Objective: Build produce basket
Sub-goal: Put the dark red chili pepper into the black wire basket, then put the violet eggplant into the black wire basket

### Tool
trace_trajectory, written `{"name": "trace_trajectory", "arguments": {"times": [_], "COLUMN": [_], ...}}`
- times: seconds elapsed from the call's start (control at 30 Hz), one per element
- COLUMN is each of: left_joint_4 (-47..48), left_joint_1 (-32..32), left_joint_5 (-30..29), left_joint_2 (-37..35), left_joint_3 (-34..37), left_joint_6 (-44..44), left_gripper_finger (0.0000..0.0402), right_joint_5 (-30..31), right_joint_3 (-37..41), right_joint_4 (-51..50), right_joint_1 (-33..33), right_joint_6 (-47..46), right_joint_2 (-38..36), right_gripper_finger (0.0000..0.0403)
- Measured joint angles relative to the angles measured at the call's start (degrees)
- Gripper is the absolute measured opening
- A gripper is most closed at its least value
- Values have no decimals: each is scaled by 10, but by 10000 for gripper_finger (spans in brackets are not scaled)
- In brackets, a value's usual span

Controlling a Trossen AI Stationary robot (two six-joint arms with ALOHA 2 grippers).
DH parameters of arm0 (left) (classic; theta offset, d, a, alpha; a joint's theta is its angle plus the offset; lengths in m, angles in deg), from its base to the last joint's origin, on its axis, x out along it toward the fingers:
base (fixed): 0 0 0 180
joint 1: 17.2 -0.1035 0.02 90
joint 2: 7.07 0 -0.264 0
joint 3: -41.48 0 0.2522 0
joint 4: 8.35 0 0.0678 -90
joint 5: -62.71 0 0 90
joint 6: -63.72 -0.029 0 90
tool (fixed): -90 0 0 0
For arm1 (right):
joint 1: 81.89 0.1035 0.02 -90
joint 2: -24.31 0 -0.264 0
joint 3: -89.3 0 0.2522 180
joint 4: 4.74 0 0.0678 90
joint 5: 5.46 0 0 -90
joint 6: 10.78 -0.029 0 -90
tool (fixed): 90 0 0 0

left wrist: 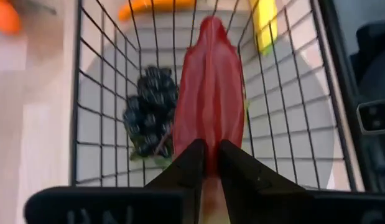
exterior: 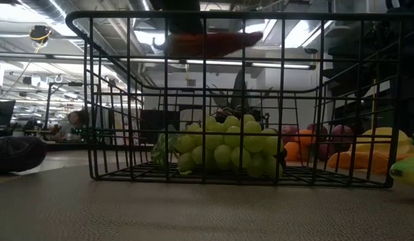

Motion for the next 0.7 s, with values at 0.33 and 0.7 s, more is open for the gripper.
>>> {"name": "trace_trajectory", "arguments": {"times": [0.33, 0.7], "left_joint_4": [43, 91], "left_joint_1": [-9, -10], "left_joint_5": [-19, -19], "left_joint_2": [-1, -5], "left_joint_3": [1, 2], "left_joint_6": [32, 46], "left_gripper_finger": [76, 84], "right_joint_5": [1, 1], "right_joint_3": [0, 0], "right_joint_4": [0, 0], "right_joint_1": [0, 0], "right_joint_6": [4, 16], "right_joint_2": [0, 0], "right_gripper_finger": [310, 310]}}
